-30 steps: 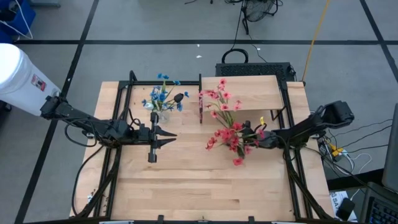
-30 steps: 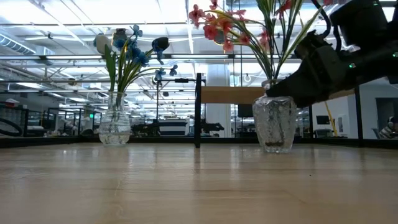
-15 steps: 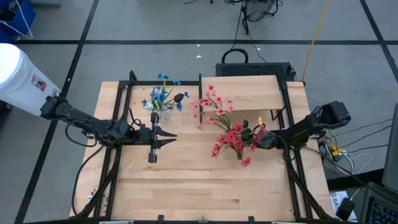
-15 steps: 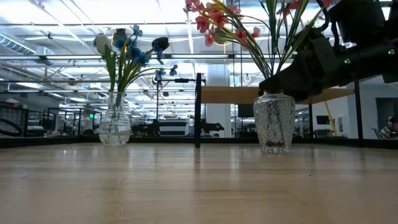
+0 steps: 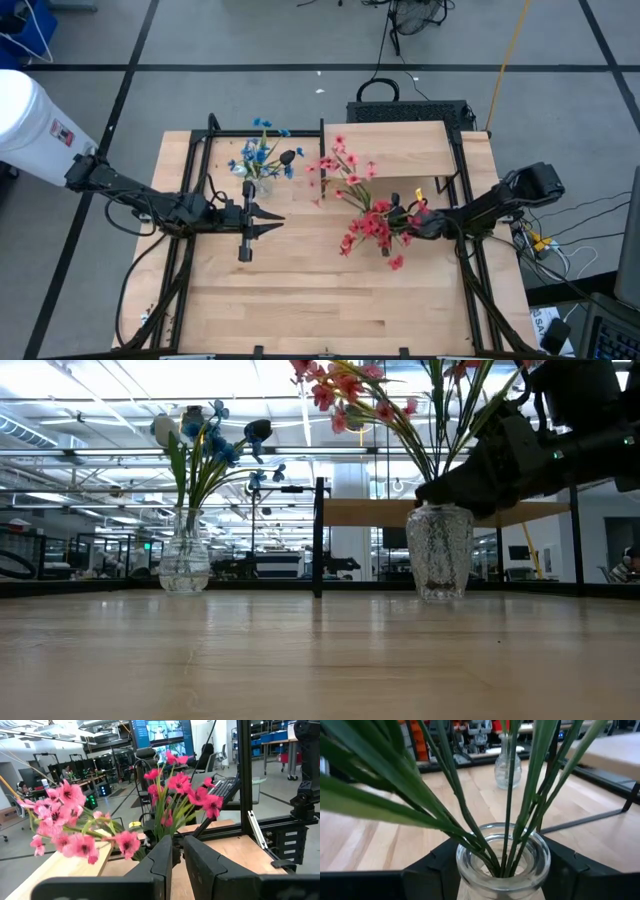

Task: Pick and place flowers into a vace then onto a shelf
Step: Put the right transparent vase with flowers on the shelf

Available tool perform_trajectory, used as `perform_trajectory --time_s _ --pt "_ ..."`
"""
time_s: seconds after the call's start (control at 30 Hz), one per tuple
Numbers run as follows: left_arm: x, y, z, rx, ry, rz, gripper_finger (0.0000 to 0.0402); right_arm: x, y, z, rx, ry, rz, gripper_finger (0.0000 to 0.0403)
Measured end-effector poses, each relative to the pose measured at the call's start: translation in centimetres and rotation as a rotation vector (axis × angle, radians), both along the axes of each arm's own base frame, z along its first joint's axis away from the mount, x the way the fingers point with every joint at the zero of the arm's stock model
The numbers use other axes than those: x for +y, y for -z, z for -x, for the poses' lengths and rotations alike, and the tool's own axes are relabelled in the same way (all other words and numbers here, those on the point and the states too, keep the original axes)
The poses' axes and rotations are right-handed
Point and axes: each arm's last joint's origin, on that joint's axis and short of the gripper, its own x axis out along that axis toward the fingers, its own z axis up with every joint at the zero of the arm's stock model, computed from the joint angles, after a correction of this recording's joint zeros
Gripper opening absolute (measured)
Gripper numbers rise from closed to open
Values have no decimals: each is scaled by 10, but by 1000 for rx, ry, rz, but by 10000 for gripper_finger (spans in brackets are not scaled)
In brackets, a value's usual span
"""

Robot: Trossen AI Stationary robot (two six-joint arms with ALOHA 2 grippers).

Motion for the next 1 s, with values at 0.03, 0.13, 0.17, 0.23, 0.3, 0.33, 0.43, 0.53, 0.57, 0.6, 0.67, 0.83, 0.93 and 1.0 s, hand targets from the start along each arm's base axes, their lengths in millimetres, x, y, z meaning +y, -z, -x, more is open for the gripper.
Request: perform_trajectory --time_s 0.03,0.13,0.17,0.23,0.3,0.33,0.43,0.53,0.57,0.6,0.67,0.83,0.93,1.0 --pt "0 0 0 0 0 0 58 0 -2 0 -12 2 0 193" --pt "0 0 0 1 0 1 58 -1 -8 1 -40 24 5 193" --pt "0 0 0 2 0 1 58 -1 -9 2 -45 25 5 193" --pt "0 0 0 2 1 2 58 -2 -14 4 -66 29 5 193" --pt "0 0 0 2 1 2 58 -2 -20 6 -91 33 1 193" --pt "0 0 0 2 1 2 58 -3 -23 7 -100 46 2 193" --pt "0 0 0 2 1 2 58 -5 -30 12 -101 103 26 193" --pt "0 0 0 1 1 3 58 -8 -38 18 -110 152 47 193" --pt "0 0 0 1 1 3 58 -8 -40 20 -109 159 51 193" --pt "0 0 0 1 1 3 58 -9 -44 21 -106 172 60 193" --pt "0 0 0 2 1 3 58 -8 -53 21 -96 174 75 193" --pt "0 0 0 2 1 3 58 -5 -86 20 -51 227 115 193" --pt "0 0 0 1 1 3 58 -3 -108 19 -20 289 144 193" --pt "0 0 0 3 1 4 58 -4 -122 20 -12 342 166 193"
